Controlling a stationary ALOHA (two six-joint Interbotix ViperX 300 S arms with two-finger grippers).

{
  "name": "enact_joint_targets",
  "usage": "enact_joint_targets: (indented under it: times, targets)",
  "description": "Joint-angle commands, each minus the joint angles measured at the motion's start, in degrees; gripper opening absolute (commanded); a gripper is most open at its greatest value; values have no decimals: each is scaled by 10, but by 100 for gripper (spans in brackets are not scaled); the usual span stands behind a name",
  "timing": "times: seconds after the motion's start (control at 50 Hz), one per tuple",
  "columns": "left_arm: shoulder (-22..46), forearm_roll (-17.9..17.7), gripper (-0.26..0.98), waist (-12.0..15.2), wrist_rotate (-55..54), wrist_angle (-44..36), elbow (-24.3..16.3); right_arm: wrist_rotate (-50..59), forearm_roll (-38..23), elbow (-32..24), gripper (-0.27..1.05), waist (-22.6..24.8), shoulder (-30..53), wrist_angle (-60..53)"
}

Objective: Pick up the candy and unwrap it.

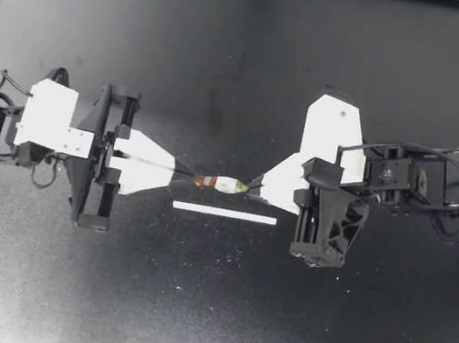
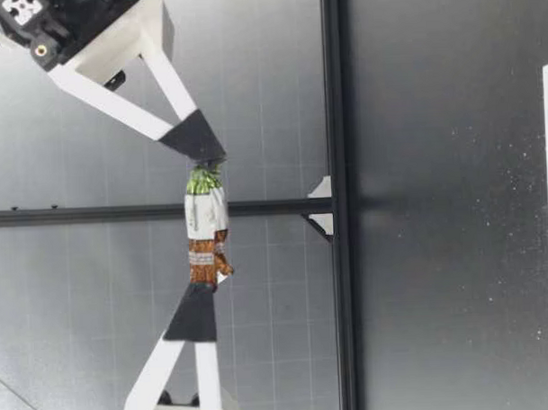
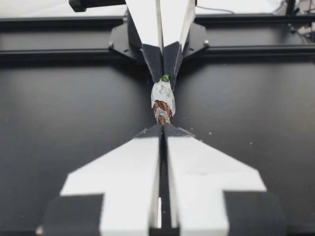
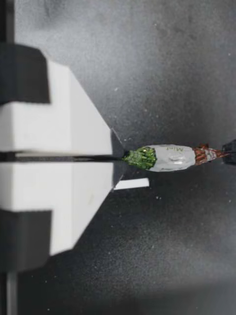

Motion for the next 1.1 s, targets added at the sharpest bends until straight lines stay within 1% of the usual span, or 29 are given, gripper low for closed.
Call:
enact_joint_targets:
  times: [0.0,0.3,0.52,0.62,0.7,0.82,0.88,1.02,1.04,1.08]
  targets:
    - [-19,-2,-14,0,0,-5,-1,2,0,4,-18,3,-18,2]
    - [-7,-9,-14,0,-2,-4,-8,2,1,-4,-18,3,-14,-17]
    - [-6,-13,-13,-1,-7,-6,3,3,2,-4,-18,3,-16,-30]
    - [-4,-13,-12,-1,-19,-6,5,3,3,-4,-18,3,-16,-37]
    - [-3,-13,-8,-1,-29,-6,4,3,3,-4,-18,3,-13,-45]
    - [2,-13,6,-1,-46,-5,0,3,4,-5,-18,3,-10,-61]
    - [4,-13,17,0,-52,-4,-2,3,4,-5,-18,3,-9,-66]
    - [5,-12,49,-4,-62,-5,-13,3,8,-4,-18,3,-5,-69]
    - [5,-11,52,-5,-62,-5,-15,3,8,-4,-18,3,-4,-69]
    - [6,-11,55,-7,-62,-7,-18,3,10,-4,-18,3,-4,-69]
